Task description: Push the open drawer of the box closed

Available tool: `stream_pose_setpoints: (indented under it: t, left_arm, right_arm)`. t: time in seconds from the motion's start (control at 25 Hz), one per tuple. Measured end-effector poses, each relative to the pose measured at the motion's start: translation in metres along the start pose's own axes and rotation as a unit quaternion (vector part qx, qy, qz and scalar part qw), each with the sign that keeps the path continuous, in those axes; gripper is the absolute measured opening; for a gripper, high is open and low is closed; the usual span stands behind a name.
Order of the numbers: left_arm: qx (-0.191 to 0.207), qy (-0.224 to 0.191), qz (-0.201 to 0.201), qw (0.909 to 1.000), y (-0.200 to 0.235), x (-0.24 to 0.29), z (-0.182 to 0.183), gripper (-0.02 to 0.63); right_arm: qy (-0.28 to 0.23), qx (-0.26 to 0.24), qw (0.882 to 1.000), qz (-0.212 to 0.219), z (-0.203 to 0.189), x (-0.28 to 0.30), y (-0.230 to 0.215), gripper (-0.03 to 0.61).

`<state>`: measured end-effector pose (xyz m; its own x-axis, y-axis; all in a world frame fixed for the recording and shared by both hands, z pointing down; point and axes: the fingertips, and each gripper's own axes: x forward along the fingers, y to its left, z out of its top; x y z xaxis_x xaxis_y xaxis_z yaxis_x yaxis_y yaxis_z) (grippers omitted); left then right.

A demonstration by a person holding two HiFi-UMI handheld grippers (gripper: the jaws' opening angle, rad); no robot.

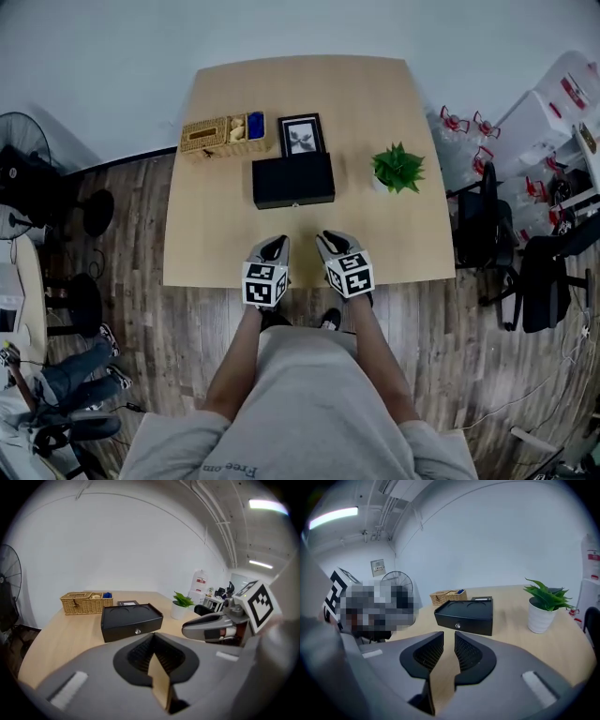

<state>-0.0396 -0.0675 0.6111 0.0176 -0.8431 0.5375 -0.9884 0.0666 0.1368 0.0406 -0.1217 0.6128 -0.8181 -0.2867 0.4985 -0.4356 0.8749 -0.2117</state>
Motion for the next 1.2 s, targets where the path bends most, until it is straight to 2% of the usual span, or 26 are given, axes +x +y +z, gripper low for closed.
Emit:
stream_pose_setpoints:
  t: [0.16,0.48,0.64,1.2]
  left_arm:
    - [0.005,0.004,0.006,1.0000,-0.017,-0.010,-0.016,0.052]
    - [-0.025,-0.020,0.036,0.9988,-0.026,-0.030,-0.028,0.052]
    - [-0.032,-0.025,0.045,0.9981,-0.031,-0.034,-0.034,0.052]
    - [-0.020,-0.029,0.052,0.9980,-0.037,-0.040,-0.034,0.052]
  right_arm:
    - [0.001,-0.013,1.000,0.013,-0.010,-0.014,0.007,0.072]
    - [-0.007,-0.025,1.000,0.014,-0.025,-0.033,0.009,0.071]
    - [-0.008,-0.021,1.000,0.013,-0.030,-0.040,0.006,0.049]
    - [-0.029,0.000,0.999,0.013,-0.026,-0.047,0.005,0.002]
